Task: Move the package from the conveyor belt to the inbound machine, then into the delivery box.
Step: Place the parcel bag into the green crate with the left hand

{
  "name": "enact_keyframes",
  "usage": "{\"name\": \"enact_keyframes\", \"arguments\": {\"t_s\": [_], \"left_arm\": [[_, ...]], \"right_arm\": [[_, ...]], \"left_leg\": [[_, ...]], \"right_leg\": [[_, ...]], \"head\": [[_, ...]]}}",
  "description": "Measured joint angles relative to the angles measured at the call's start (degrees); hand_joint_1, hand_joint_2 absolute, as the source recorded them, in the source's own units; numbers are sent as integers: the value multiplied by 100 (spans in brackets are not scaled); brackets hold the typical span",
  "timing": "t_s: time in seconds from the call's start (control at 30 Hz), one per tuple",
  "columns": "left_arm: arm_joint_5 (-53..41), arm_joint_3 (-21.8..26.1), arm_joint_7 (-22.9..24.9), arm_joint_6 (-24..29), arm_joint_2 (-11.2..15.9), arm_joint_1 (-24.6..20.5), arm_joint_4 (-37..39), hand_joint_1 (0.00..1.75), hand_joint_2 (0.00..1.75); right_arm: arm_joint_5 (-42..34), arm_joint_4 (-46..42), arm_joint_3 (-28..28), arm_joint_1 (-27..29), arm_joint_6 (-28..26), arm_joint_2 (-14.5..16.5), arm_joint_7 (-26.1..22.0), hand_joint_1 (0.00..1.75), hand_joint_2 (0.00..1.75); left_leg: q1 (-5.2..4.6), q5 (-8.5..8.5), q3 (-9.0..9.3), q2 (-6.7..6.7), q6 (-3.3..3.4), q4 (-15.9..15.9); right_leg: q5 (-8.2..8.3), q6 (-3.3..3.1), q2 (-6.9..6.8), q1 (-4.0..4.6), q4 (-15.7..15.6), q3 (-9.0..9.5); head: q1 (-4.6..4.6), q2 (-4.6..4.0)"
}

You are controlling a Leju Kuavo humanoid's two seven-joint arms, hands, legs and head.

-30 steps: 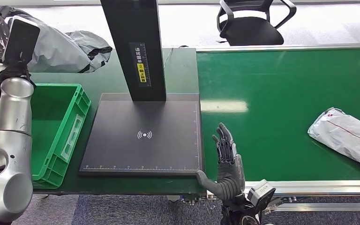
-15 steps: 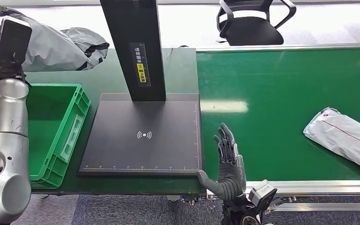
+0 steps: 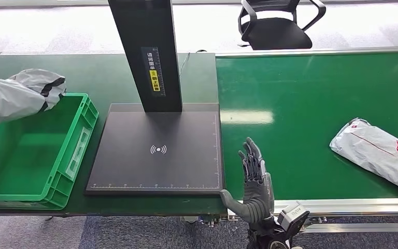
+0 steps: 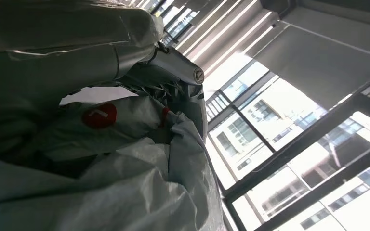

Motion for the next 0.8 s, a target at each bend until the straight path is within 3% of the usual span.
{"name": "enact_keyframes", "arguments": {"t_s": [0.23, 0.8], "left_arm": [[-172, 431, 130, -19, 181, 210, 206, 175, 175], [-217, 580, 142, -69, 235, 241, 311, 175, 175]], "right_arm": [[28, 0, -45, -9, 10, 36, 0, 0, 175], [45, 0, -121, -9, 12, 48, 0, 0, 175]], "left_leg": [[-1, 0, -6, -15, 0, 1], [0, 1, -4, -16, 1, 1]], "right_leg": [[1, 0, -10, -1, -3, 5], [1, 0, -10, 0, -2, 5]], "head": [[0, 0], [-1, 0]]}}
